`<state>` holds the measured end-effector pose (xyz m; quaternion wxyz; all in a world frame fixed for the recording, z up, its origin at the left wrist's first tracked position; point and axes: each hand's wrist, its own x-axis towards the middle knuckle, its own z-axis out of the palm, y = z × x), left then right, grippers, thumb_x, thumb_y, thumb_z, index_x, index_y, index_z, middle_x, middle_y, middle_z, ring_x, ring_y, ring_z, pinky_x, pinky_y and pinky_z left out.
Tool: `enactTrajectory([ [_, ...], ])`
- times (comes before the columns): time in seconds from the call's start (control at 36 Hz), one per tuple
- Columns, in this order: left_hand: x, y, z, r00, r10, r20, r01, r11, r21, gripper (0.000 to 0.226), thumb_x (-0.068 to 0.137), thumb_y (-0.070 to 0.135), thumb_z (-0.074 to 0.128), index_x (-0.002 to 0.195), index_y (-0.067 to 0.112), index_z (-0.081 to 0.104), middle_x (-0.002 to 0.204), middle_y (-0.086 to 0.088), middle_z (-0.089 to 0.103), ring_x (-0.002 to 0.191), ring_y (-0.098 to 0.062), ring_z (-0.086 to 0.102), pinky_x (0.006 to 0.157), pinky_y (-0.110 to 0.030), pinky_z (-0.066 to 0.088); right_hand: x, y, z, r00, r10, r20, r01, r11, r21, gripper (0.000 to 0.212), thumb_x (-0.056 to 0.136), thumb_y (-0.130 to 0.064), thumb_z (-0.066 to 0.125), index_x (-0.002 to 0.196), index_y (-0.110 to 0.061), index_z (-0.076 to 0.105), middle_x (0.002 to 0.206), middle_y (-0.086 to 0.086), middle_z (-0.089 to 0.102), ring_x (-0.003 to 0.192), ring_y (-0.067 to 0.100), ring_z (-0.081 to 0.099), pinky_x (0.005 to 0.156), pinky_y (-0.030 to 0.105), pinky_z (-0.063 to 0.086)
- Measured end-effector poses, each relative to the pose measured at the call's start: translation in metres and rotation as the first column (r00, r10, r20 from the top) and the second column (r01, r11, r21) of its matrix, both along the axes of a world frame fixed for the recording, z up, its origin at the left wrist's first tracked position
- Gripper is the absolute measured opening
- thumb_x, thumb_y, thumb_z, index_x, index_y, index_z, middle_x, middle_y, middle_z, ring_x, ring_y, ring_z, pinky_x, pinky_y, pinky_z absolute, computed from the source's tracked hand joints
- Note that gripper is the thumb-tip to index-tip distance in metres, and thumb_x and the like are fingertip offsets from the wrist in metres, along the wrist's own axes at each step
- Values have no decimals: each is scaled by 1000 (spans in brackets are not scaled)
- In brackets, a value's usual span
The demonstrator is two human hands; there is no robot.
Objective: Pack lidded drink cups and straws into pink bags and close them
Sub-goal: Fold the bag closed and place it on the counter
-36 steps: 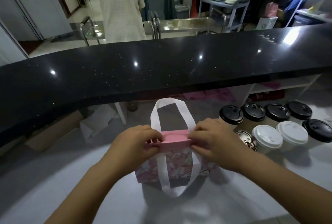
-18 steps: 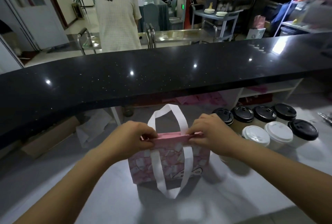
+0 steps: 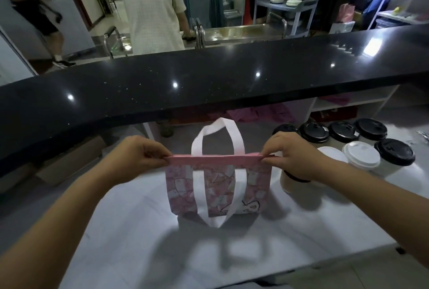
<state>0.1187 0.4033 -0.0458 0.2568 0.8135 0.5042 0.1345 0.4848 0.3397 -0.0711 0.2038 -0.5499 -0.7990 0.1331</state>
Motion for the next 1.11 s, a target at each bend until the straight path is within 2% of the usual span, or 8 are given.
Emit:
enactTrajectory([
  [0.14, 3, -9, -1, 998, 69, 2, -69, 998, 14, 14, 84, 12, 77, 93, 22, 81, 84, 6, 76, 78, -12, 71, 77, -28, 60, 2, 6, -7, 997, 76, -8, -75, 996, 50, 6, 82, -15, 81, 87, -13, 81, 82, -1, 74, 81, 21, 66, 77, 43, 54],
  [0.31, -1, -24, -10, 978, 196, 73, -196, 981, -7, 16, 87, 14, 73, 93, 28, 78, 80, 13, 73, 74, 0, 68, 67, -14, 55, 8, 14, -3, 992, 99, -78, -103, 993, -55, 13, 84, -35, 77, 94, -27, 79, 87, -15, 69, 88, 8, 59, 80, 38, 51],
  [0.42, -4, -43, -16, 939, 299, 169, -300, 954, -19, 26, 88, 16, 73, 84, 41, 73, 77, 22, 72, 80, 3, 68, 68, -12, 53, 6, 21, -5, 988, 130, -82, -137, 987, -82, 10, 89, -25, 73, 97, -24, 79, 91, -12, 70, 91, 12, 60, 83, 41, 51],
  [0.56, -8, -93, -17, 835, 450, 316, -480, 877, 19, 27, 87, 13, 74, 87, 41, 73, 79, 21, 72, 82, 2, 68, 64, -9, 53, -12, 36, -3, 978, 165, -130, -173, 983, -57, 10, 89, -15, 73, 95, -19, 80, 92, -11, 70, 87, 13, 63, 79, 40, 54],
  [0.67, -5, -154, -21, 686, 566, 457, -649, 760, 33, 24, 86, 6, 75, 92, 29, 77, 83, 18, 73, 82, -4, 70, 67, -9, 53, -42, 53, 2, 951, 219, -217, -235, 971, -47, 11, 88, -14, 73, 95, -19, 79, 92, -14, 67, 83, 6, 64, 74, 31, 58],
  [0.81, 11, -235, -37, 496, 680, 540, -831, 552, 69, 28, 82, -2, 76, 94, 23, 79, 81, 10, 74, 78, -10, 70, 70, -13, 54, -109, 66, 4, 883, 363, -297, -401, 913, -76, 11, 87, -12, 73, 94, -19, 78, 92, -7, 69, 84, 13, 67, 76, 36, 61],
  [1.0, 45, -327, -56, 169, 755, 633, -981, 191, 33, 20, 79, 14, 78, 95, 27, 78, 83, 15, 73, 75, -8, 69, 71, -16, 54, -221, 43, -2, 707, 637, -307, -675, 738, -25, 16, 90, -13, 71, 105, -14, 75, 100, 0, 65, 88, 17, 64, 79, 31, 57],
  [1.11, 61, -361, -58, 59, 768, 638, -998, 54, 27, 29, 78, -2, 80, 94, 22, 81, 80, 6, 73, 72, -10, 68, 71, -18, 53, -275, 18, 0, 606, 738, -297, -773, 635, 1, 17, 89, -8, 70, 105, -12, 76, 102, 0, 65, 87, 21, 65, 81, 38, 57],
])
